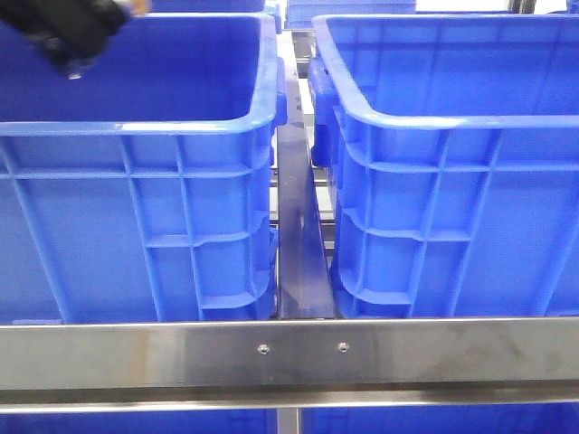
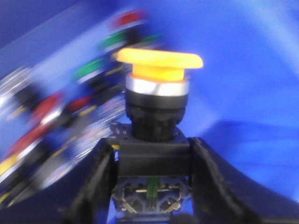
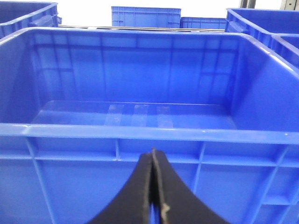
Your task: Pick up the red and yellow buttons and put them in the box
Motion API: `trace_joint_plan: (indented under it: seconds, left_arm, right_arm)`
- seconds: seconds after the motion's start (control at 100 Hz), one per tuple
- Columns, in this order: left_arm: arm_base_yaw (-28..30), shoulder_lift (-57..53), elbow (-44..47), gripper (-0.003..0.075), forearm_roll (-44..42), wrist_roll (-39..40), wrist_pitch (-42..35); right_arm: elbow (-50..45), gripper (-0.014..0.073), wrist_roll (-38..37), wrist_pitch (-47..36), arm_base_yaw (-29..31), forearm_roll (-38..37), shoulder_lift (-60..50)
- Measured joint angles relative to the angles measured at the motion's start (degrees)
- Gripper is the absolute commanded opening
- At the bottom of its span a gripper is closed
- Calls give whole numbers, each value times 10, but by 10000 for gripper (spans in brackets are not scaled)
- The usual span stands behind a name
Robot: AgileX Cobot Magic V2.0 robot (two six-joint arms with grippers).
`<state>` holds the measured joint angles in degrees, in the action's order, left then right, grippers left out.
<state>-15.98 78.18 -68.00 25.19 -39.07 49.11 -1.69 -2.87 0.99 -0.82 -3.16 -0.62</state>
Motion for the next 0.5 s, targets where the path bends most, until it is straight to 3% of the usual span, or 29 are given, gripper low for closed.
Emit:
trace_joint_plan:
  seconds: [0.26,0.5]
  left_arm:
    - [-98,0,0,85,6,-30,1]
    - [-161,0,0,85,7,-41,-7]
  right_arm:
    - [0,-64,0,-15,0,0,0]
    - [82,-64,-1,102,0,21,17]
